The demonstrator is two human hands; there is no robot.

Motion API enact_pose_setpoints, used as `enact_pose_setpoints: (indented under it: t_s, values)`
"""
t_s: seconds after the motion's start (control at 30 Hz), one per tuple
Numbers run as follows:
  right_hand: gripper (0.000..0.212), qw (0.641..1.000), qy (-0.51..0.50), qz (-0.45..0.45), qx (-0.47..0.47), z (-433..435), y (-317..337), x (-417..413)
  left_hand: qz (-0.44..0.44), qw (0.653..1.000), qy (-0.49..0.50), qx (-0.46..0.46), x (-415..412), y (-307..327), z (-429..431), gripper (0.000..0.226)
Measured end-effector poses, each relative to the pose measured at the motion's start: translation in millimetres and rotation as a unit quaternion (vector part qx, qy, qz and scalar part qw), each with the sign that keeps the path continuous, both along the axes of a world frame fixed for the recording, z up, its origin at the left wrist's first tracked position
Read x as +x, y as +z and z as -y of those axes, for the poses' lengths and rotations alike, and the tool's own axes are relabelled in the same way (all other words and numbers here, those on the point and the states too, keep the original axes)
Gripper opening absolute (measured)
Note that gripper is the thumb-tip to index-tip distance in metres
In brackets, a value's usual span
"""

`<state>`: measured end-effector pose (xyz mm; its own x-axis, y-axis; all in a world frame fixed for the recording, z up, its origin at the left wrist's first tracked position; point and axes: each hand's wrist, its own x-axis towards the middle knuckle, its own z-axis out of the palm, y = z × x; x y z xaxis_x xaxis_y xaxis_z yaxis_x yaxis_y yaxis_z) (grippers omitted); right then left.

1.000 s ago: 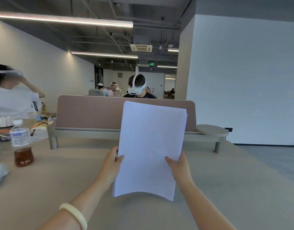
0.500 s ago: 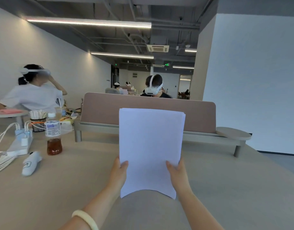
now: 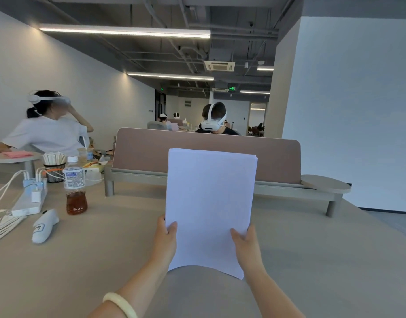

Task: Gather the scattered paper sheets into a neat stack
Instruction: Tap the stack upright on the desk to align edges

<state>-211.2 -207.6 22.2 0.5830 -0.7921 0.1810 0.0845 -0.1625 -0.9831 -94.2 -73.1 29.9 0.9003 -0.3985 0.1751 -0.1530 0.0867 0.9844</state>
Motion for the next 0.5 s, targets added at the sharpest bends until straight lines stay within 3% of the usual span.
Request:
enact_pose_setpoints:
  t_s: [0.2,0.3,0.5]
  values:
    - [0.009,1.0,-0.006,0.01,-0.002,5,4,-1,0.005,1.0,0.007,-0.019,1,-1,4,0.013]
    - [0.018,1.0,0.002,-0.015,-0.011,1,-9,-3,-0.002,1.0,0.003,-0.012,0,-12,5,0.018]
    - [0.014,0.997,-0.016,-0.061,-0.035,13,3,0,-0.03,1.0,-0.002,0.008,9,-11,4,0.01]
